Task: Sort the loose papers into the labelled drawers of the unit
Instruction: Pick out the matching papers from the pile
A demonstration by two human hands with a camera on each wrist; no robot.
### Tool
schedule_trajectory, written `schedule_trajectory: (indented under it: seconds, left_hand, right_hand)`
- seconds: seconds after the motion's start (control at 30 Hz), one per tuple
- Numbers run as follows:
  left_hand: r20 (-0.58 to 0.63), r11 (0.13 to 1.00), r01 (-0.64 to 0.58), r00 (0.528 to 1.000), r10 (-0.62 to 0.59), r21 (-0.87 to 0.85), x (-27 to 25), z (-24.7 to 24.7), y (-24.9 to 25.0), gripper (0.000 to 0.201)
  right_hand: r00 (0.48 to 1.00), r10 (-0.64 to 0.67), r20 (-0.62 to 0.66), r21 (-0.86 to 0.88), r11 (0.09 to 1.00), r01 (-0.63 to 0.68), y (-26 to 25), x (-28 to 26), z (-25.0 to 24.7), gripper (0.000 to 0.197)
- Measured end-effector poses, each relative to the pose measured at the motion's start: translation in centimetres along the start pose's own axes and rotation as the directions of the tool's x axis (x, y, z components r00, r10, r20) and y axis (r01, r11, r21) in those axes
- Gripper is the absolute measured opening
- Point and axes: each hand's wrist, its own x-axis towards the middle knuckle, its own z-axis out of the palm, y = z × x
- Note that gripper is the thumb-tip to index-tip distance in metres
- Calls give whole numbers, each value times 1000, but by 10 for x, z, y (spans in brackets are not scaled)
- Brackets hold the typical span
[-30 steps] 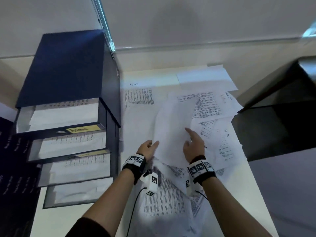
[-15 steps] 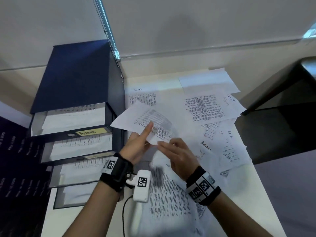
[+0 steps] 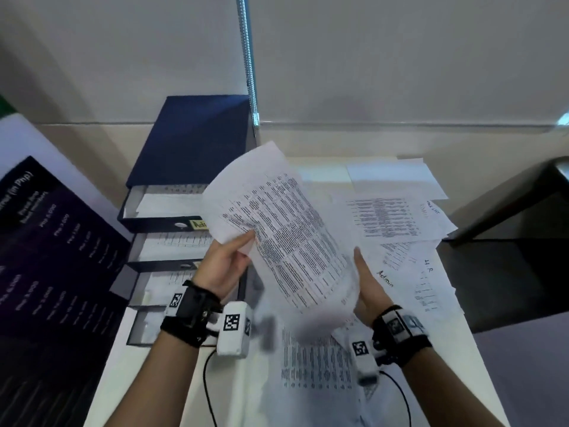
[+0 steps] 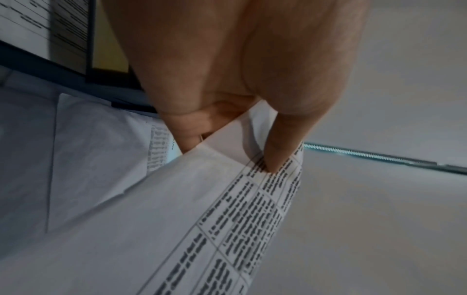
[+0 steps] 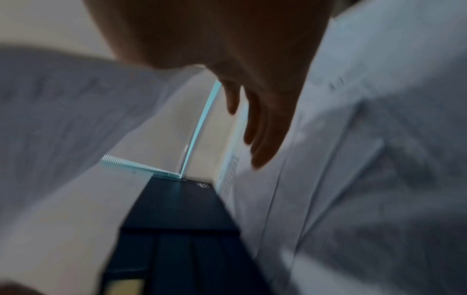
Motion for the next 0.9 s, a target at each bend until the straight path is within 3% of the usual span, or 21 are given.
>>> schedule_trajectory:
  seconds: [0.07, 0.17, 0.23, 0.3, 0.37, 0.43, 0.5, 0.53, 0.57, 0.6, 0.67, 0.73, 0.8, 0.9]
  left_hand:
    - [-52, 997, 19, 999, -14, 80, -11, -4, 1, 41]
    - [-138, 982, 65, 990, -41, 177, -31, -13, -3, 29]
    - [-158, 971, 50, 987, -12, 234, -43, -23, -6, 31]
    - [-181, 954, -35, 979, 92, 297, -56, -34, -4, 45]
    - [-297, 913, -129, 920, 256, 386, -71, -47, 7, 82]
    - [-380, 764, -178, 785, 490, 620, -86, -58, 28, 118]
    - [-216, 486, -198, 713, 667, 851, -102, -62, 51, 126]
    - [-85, 335, -211, 721, 688, 918, -108, -59, 62, 123]
    - [42, 212, -230, 765, 642, 950, -111, -55, 69, 116]
    - [148, 146, -266, 827, 542, 953, -115, -48, 74, 108]
    - [243, 194, -302, 929, 280, 933, -118, -39, 73, 86]
    - [246, 280, -269, 963, 114, 922, -117, -43, 64, 55]
    - [197, 284, -227, 972, 129, 932, -117, -57, 56, 27]
    - [12, 485, -150, 962, 275, 861, -120, -81, 57, 18]
  right_hand:
    - [987, 45, 153, 145, 987, -67, 7, -3, 3, 53]
    - [984, -90, 156, -74, 992, 103, 7, -6, 7, 57]
    - [976, -182, 120, -129, 972, 197, -4, -16, 16, 45]
    - [938, -318, 136, -292, 892, 345, -24, -31, 25, 28]
    - [859, -450, 242, -506, 697, 508, -51, -45, 33, 22]
    - [791, -488, 370, -628, 496, 600, -76, -57, 47, 17]
    - [735, -440, 516, -662, 340, 668, -90, -66, 71, 16]
    - [711, -383, 590, -660, 279, 698, -91, -68, 85, 17]
    - [684, -317, 657, -647, 229, 727, -90, -68, 98, 17]
    - [653, -255, 713, -626, 188, 757, -87, -71, 114, 16]
    - [591, -171, 788, -570, 158, 806, -79, -75, 141, 15]
    - [545, -179, 819, -514, 193, 836, -72, -80, 165, 16]
    - [523, -305, 796, -474, 224, 852, -70, -82, 179, 26]
    - [545, -611, 574, -543, 214, 812, -69, -64, 174, 58]
